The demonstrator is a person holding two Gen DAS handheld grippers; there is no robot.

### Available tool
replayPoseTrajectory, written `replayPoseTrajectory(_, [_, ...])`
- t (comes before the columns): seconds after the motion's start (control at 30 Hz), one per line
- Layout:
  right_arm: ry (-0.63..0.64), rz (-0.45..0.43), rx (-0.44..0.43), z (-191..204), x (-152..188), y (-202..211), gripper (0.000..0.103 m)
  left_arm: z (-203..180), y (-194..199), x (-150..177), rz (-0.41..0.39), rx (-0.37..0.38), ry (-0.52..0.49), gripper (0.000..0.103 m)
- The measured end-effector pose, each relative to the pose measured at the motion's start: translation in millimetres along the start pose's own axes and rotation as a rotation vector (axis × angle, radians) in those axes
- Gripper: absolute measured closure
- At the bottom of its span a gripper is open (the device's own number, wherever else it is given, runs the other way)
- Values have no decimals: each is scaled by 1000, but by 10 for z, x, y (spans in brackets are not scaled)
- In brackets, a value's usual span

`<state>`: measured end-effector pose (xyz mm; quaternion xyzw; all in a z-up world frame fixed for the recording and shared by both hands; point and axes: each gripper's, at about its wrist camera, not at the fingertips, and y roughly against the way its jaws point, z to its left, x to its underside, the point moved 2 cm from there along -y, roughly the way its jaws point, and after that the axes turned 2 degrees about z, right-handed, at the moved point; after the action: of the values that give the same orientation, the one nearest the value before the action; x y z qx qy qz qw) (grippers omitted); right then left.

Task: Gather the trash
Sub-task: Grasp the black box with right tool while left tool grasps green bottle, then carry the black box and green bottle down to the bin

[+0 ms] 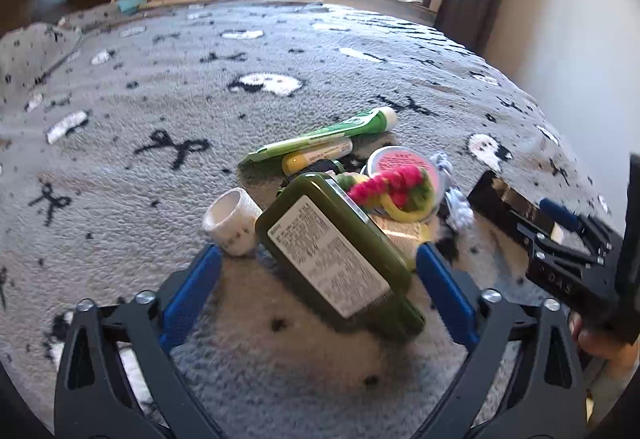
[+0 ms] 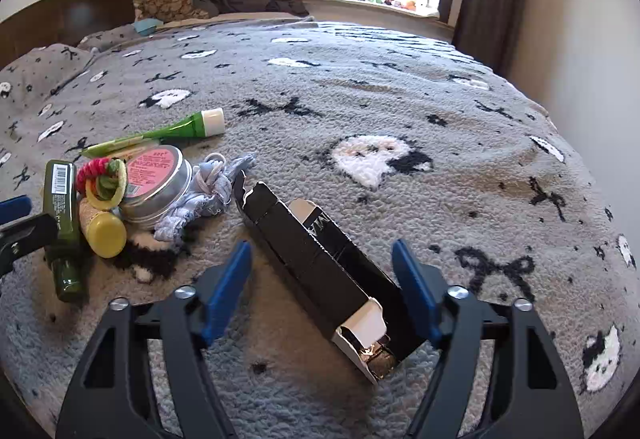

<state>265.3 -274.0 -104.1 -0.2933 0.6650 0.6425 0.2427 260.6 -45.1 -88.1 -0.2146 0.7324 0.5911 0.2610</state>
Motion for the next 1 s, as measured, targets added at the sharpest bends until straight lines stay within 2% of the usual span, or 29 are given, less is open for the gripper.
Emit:
replayPoseTrajectory(0.07, [16, 18, -2, 28, 2, -57, 47, 23, -94, -25, 29, 48, 28, 21])
replayPoseTrajectory(0.17, [35, 19, -19, 70, 8, -72, 55, -27, -167, -30, 51, 62, 20, 28])
replayPoseTrajectory(0.27, [56, 25, -36, 115, 18, -37, 87, -93, -180, -25, 51, 58, -3, 33])
replayPoseTrajectory(0.3, [65, 27, -22, 129, 30, -20, 94, -108, -178, -22, 55, 67, -6, 34])
replayPoseTrajectory(0.47, [66, 23, -35, 136, 81, 89, 95, -167, -118, 33, 59, 95, -35, 40])
replayPoseTrajectory(0.6, [69, -30, -54, 157, 102, 401, 95, -178, 61, 79, 21, 93, -50, 42])
replayPoseTrajectory(0.87, [60, -173, -120, 210, 132, 1305, 95, -265, 885, 190, -111, 77, -128, 44])
replayPoseTrajectory(1.0, [49, -222, -137, 232, 255, 1763, 95, -289, 1325, 323, -172, 68, -157, 44])
